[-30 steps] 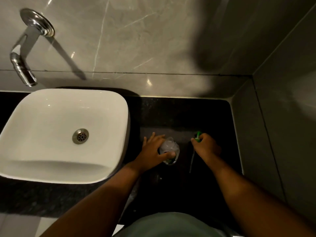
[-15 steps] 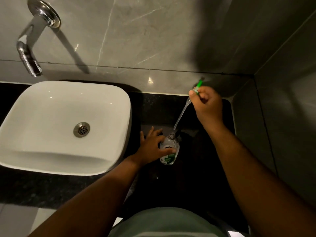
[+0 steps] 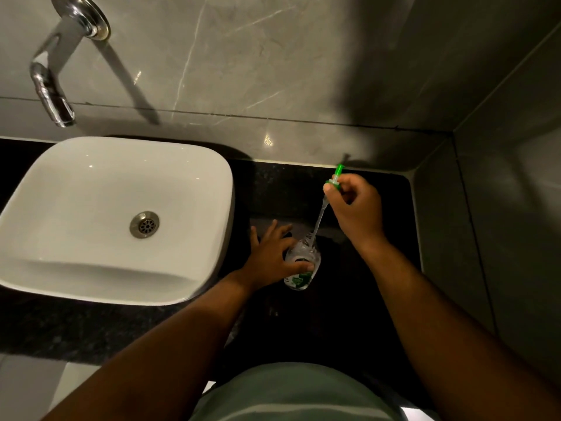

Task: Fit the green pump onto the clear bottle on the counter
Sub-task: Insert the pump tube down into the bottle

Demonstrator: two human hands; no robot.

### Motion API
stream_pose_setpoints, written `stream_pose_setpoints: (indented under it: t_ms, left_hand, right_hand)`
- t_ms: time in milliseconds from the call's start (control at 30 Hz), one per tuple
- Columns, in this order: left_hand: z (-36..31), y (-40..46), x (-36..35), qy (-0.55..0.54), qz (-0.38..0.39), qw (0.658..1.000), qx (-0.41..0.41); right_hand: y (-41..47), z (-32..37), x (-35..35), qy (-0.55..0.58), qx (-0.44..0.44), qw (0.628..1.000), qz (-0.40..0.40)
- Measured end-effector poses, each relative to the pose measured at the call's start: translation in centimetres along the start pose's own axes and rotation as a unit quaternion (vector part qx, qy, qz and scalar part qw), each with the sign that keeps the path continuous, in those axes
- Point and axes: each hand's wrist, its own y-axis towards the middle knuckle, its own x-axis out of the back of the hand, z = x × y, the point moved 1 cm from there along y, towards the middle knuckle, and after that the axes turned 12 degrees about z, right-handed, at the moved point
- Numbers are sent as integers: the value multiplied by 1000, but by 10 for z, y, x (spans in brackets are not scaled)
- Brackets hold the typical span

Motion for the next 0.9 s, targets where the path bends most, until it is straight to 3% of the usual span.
stream_pose_setpoints:
  t_ms: [233,433,600,900]
  left_hand:
    - [-1,-2,2,15,1,1000,-6]
    - [-1,-1,0,21,-16,1000,0]
    - [4,2,-6,1,-38,999,13]
    - [1,3,-13,-30,-40,999,10]
  right_hand:
    - [10,10,6,21,7,999,-42]
    - [-3,-2,-7,-13,16,999,32]
    - [-37,-31,-28,12,-54,987,153]
    - [-44,-44,-35,91,-98,977,163]
